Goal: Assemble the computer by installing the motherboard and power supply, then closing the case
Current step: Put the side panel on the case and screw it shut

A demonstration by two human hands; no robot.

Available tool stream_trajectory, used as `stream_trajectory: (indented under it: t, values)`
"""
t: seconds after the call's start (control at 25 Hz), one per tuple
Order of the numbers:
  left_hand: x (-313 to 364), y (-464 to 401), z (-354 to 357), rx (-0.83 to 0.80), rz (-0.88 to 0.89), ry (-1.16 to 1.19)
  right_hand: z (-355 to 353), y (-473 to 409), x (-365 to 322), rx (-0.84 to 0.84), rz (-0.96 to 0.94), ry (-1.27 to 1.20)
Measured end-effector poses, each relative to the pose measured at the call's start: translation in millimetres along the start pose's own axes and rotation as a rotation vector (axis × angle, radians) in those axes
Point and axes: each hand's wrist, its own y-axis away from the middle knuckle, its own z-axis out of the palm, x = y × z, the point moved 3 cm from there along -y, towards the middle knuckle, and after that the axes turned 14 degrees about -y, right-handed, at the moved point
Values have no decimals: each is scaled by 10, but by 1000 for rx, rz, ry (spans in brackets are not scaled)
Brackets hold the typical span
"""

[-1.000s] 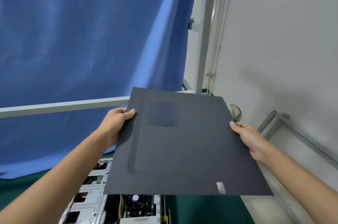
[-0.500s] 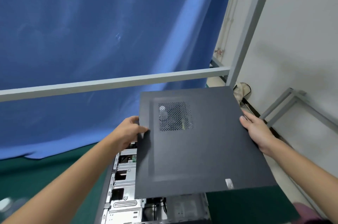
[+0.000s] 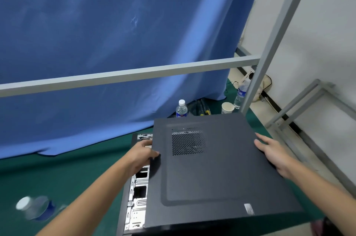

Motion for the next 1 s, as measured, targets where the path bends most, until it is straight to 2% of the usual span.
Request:
stream_trajectory:
  t: [0.32,0.8,1.0]
  values:
    - [-317,-241,210,8,-69,-64,85,-148,174,13,-63,97]
    - [-580,-647,621,97,-98,-571,150,-489,680,-20,-94,248]
    - [-580,-736,719,95,-105,-698,89,-617,834,-29,-86,257]
